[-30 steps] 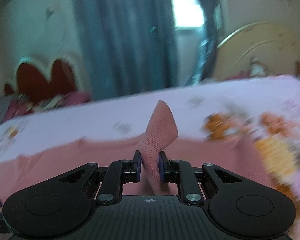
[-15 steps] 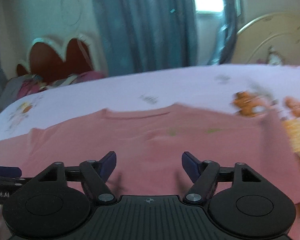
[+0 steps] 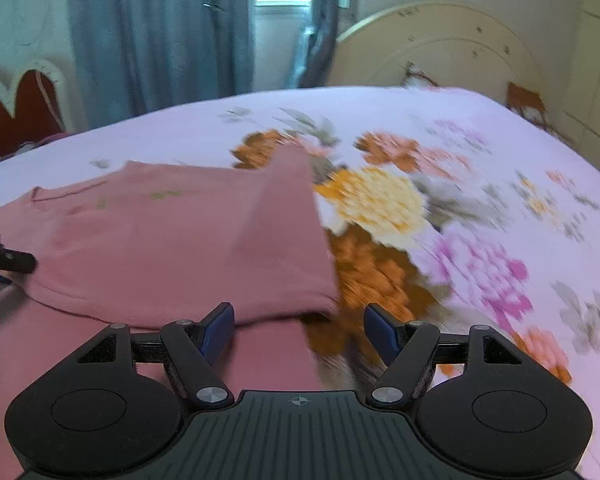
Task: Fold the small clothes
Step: 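Lift the sleeve with the right tool and fold it across the body, then lower the sleeve onto the body and open the right tool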
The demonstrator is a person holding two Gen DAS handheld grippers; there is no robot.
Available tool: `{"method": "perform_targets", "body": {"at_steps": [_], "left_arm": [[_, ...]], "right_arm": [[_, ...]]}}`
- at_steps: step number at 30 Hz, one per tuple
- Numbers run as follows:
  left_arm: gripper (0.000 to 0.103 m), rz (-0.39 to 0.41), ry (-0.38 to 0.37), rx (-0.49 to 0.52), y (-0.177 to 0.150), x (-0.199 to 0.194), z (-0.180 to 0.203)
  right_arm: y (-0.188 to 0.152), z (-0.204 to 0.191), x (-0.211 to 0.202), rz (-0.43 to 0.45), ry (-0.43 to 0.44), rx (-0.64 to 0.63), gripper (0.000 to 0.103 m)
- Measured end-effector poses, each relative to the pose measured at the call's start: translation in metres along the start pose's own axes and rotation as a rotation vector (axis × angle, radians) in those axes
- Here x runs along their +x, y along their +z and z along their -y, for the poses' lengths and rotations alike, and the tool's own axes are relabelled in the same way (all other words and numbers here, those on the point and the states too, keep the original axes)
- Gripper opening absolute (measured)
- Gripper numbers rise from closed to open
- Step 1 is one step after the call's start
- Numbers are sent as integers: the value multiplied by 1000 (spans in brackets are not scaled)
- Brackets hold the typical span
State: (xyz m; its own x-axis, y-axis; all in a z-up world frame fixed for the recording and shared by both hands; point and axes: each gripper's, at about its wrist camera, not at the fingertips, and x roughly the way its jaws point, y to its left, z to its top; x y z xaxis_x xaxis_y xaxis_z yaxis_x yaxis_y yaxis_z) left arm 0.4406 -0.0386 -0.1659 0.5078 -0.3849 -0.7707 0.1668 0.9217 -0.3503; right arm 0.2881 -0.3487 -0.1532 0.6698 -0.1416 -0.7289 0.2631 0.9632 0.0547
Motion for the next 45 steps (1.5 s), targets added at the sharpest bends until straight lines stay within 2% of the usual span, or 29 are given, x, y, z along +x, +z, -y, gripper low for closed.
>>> {"method": "perform_targets", "body": {"at_steps": [2,6,10,13,16,18,20,21,22,27,29,30,31,33,34,35,37,41,45], "left_arm": [[8,2,-6,7,0,1,4],[7,59,-49,13,8,-16,11],[7,152,-111,5,38,-50,19],[7,241,-116,19,59,-75,18],[7,274,-87,5,65,-86,5],[7,277,-42,14,59,-85,-5],[7,243,-7,-4,49,-73,-18],[7,231,18,-10,44,-68,-24],[7,215,52,-16,36,-61,-33],[7,106,117,-53,11,-29,-59],[15,97,136,-37,6,-28,-60],[25,105,153,-30,6,-32,-61],[30,118,184,-23,6,-37,-61],[35,158,245,0,9,-50,-61],[39,177,256,7,10,-57,-62],[40,195,263,12,12,-63,-62],[43,217,246,16,18,-71,-60],[48,207,190,64,22,-54,-40],[48,190,187,120,17,-30,-19]], "right_arm": [[-3,3,2,-8,-5,10,71],[-4,2,11,-35,12,15,71],[-2,-3,22,-41,23,4,71],[4,-9,29,-30,29,-6,70],[12,-12,37,-29,44,2,44],[16,-15,43,-27,51,5,43],[19,-17,45,-24,60,6,40],[19,-18,46,-24,59,0,31],[19,-18,48,-40,54,-1,7],[15,-8,46,-55,42,46,8],[16,-5,40,-73,64,43,8],[16,-3,36,-79,72,40,8],[15,-1,29,-74,68,33,8],[14,3,14,-44,68,14,14],[16,5,7,-24,68,13,24],[18,5,3,-10,70,15,44],[26,5,2,27,68,12,60],[52,1,35,-2,94,27,60],[75,-6,79,-36,98,36,59]]}}
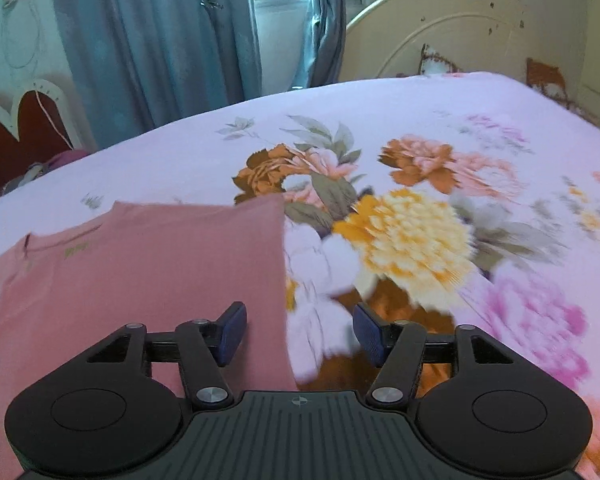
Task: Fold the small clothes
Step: 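Lower the sleeve onto the body and open the right tool, then move the left tool to the other sleeve cuff and grasp it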
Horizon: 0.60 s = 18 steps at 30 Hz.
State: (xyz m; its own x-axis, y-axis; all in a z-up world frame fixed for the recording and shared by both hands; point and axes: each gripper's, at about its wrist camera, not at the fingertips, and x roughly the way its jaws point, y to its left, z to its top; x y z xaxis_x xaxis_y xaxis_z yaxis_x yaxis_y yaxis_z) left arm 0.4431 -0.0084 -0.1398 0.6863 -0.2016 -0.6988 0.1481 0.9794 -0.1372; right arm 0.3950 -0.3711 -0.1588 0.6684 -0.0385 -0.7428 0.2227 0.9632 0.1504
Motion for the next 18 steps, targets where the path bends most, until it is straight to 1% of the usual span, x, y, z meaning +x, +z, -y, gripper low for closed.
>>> {"method": "perform_targets", "body": {"at_steps": [3,4,5,6,8,9,10,11,13,15,16,17,18], "left_arm": [[48,-17,14,35,-6,11,6],[48,-32,24,41,-7,17,6],[48,-57,35,42,-9,22,5],[48,-75,41,44,-13,25,3],[48,-67,51,80,-17,22,2],[48,-67,56,93,-17,22,4],[49,-68,61,98,-18,21,5],[49,-67,64,95,-19,21,5],[49,-65,67,93,-19,20,5],[50,-65,68,96,-19,20,5],[50,-70,67,94,-19,19,5],[51,-77,65,85,-18,19,4],[54,-89,58,70,-16,17,2]], "right_arm": [[16,-1,30,-14,5,-7,58],[22,-2,40,-25,15,-3,46],[26,0,48,-36,31,11,41],[31,0,55,-41,42,27,41],[40,0,68,-38,39,38,40],[43,-1,71,-36,44,41,35],[46,-2,74,-43,71,46,12],[47,-5,75,-53,66,46,10],[45,-12,76,-28,21,-26,10],[42,-9,75,0,12,-27,10],[42,-9,74,6,6,-17,16],[41,-11,72,13,-32,-24,38],[40,-13,68,27,-86,-40,50]]}}
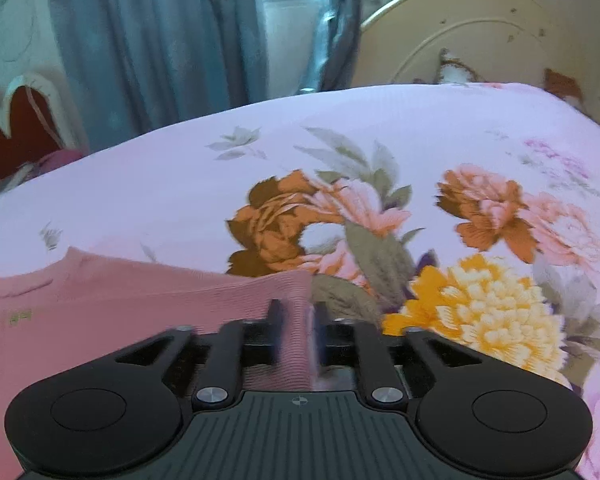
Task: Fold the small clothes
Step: 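Move the left tool to the other sleeve cuff and grasp it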
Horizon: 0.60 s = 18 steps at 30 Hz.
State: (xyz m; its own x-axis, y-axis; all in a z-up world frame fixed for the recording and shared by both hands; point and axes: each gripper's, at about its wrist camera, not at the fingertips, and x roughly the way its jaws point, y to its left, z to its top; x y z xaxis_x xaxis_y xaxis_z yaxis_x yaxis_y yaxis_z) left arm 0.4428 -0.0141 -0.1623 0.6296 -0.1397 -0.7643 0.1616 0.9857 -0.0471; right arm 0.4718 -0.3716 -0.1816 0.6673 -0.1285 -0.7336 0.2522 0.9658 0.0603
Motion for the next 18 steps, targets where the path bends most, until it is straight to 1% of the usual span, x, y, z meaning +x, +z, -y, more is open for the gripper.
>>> {"method": "perform_targets", "body": {"at_steps": [1,2,3,4,7,11,14,18], "left_arm": [[59,-11,-8,-16,3,-2,-2],[62,-18,-16,-34,4,-6,-6],[67,-23,-16,-47,6,-8,-9],[71,-28,-11,-59,6,-12,-12],[71,-39,17,-72,5,-20,-22],[71,-48,54,-91,-1,-34,-36],[73,-41,80,-100,-6,-46,-48],[74,-28,111,-121,-12,-62,-68]], "right_arm": [[-2,-2,-8,23,-26,-12,60],[-4,-4,-16,36,-1,-17,60],[-6,-7,-25,38,34,-17,60],[-9,-12,-34,36,61,-22,60],[-23,-42,-60,32,147,-92,60],[-44,-92,-73,12,223,-206,60],[-54,-120,-74,-21,263,-215,60],[-61,-157,-78,-27,299,-250,60]]}}
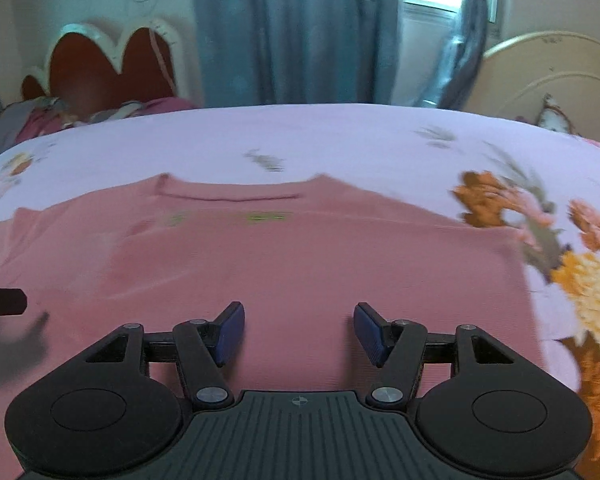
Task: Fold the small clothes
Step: 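Move the left tool to the other sleeve cuff and grasp it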
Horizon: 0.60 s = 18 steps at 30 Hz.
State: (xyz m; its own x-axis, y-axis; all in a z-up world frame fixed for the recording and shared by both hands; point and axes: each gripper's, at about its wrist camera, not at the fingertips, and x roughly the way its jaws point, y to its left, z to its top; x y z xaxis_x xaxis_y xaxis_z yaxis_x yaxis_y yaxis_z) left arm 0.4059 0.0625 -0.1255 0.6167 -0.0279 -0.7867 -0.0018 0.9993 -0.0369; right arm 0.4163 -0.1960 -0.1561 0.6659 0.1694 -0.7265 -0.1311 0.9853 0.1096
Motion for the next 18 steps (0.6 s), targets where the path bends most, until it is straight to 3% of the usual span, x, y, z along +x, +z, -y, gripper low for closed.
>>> {"method": "perform_targets", "body": {"at_steps": [7,18], "left_arm": [[77,4,46,-44,-8,-18,-47],[77,-3,155,-185,-19,-31,-151]], "right_arm": [[9,-58,14,-20,60,-29,60],[26,-106,26,-1,45,-26,60]]}}
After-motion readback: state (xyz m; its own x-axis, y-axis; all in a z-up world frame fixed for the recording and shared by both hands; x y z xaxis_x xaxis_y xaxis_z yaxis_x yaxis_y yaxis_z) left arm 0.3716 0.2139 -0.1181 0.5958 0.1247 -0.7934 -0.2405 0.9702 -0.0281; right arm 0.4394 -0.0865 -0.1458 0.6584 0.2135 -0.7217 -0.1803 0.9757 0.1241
